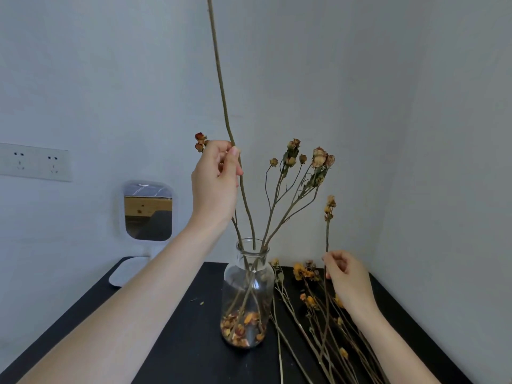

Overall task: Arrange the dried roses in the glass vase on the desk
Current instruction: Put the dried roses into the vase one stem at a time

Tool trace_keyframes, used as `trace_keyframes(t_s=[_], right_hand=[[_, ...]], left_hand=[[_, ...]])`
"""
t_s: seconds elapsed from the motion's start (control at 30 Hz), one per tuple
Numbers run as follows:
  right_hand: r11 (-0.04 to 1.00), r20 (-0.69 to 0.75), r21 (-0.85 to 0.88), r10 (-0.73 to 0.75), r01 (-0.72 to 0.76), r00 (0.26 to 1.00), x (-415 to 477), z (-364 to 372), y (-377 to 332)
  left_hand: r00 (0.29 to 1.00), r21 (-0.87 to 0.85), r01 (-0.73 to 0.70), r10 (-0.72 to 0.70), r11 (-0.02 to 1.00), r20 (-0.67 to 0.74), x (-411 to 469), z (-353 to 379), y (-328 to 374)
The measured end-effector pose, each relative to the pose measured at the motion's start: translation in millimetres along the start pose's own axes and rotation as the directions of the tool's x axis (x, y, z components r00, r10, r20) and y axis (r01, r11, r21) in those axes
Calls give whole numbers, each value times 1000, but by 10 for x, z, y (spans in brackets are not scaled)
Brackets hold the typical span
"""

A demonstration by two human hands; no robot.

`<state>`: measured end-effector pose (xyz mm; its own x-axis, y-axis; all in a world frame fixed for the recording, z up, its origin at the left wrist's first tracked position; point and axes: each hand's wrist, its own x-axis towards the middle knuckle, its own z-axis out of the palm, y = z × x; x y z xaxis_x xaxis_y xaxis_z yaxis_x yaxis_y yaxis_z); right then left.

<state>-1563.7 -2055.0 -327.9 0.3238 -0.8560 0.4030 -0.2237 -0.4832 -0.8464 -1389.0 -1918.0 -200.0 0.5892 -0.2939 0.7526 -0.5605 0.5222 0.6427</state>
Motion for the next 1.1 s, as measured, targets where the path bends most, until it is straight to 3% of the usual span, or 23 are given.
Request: trace_keyframes(t_s=[0.23,0.57,0.7,0.9,1.0,1.1], right_hand=[[1000,15,3,4,-4,1000,-11,39,43],[1000,35,-3,-7,7,999,-62,104,55],[1000,32,6,-16,16,999,-92,103,51],[993,-13,95,-67,68,998,-36,80,-79],[978,-49,166,-120,127,991,18,81,-240],[943,-91,254,-198,215,976,48,94,-412]], left_hand=[[990,357,41,-87,933,114,-334,45,-515],[963,707,111,-251,699,98,-685,145,-933],[967,709,91,-232,699,104,-728,146,-934],[989,515,35,-104,857,105,-922,-73,-1033],[951,409,215,-286,887,119,-1019,-172,-1161],[824,367,361,-477,857,306,-962,-188,-1272]])
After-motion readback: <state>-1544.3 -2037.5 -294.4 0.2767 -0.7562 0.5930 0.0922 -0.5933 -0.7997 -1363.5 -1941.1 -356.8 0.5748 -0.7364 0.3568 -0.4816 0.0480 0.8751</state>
